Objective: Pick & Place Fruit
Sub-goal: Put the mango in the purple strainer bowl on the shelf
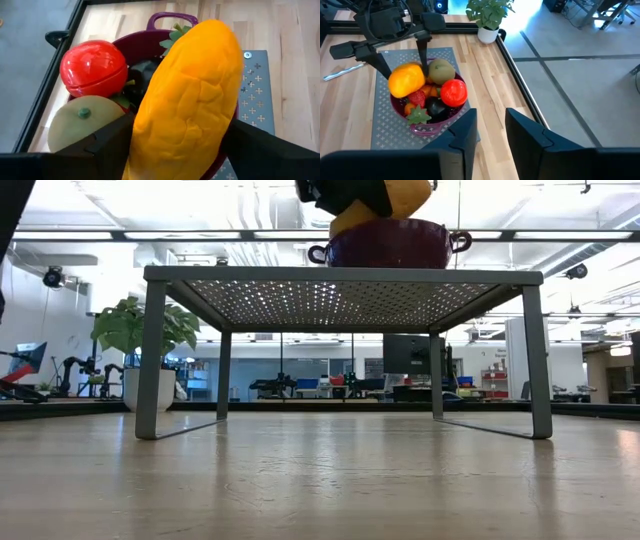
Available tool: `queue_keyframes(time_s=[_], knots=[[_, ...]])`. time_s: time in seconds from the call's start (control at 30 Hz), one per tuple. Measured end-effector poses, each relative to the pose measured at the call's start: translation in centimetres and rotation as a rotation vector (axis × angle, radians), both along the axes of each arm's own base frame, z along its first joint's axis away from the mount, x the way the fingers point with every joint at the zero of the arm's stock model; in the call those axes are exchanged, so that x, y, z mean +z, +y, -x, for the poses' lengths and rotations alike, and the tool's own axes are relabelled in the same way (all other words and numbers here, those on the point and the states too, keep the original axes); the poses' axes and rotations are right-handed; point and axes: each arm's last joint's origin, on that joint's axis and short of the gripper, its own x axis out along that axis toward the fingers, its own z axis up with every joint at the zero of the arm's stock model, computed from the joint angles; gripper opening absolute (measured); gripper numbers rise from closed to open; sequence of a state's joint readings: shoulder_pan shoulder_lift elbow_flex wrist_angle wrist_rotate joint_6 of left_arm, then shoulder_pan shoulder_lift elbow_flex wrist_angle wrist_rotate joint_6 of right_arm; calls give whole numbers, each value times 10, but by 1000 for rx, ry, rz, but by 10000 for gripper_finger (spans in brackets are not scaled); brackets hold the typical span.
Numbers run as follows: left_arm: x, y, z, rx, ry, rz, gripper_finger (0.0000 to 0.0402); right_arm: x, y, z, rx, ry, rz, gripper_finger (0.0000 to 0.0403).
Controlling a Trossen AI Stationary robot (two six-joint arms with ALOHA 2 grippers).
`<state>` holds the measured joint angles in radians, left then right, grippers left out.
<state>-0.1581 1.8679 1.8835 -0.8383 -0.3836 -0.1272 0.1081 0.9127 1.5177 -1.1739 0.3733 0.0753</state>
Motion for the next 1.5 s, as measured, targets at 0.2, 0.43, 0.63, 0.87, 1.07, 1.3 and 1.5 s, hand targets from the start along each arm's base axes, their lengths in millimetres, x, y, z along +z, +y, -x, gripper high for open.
queue_keyframes(time_s=[0.2,0.43,0.63,0.87,1.07,1.3,1.5], knots=[[13,0,1,-21,-32,-17,293,0,0,0,6,1,-4,85],[23,1,3,-35,-41,-31,293,-1,0,0,9,5,0,70],[21,-1,4,-33,-27,-28,293,-2,0,-1,12,15,3,58],[18,-7,5,-49,-16,-29,293,-7,1,-3,16,33,8,53],[21,-10,6,-57,-21,-28,293,-11,1,-5,22,56,21,71],[17,-11,8,-58,4,-26,293,-13,1,-6,23,62,22,95],[23,-12,10,-68,1,-32,293,-13,1,-6,25,63,27,111]])
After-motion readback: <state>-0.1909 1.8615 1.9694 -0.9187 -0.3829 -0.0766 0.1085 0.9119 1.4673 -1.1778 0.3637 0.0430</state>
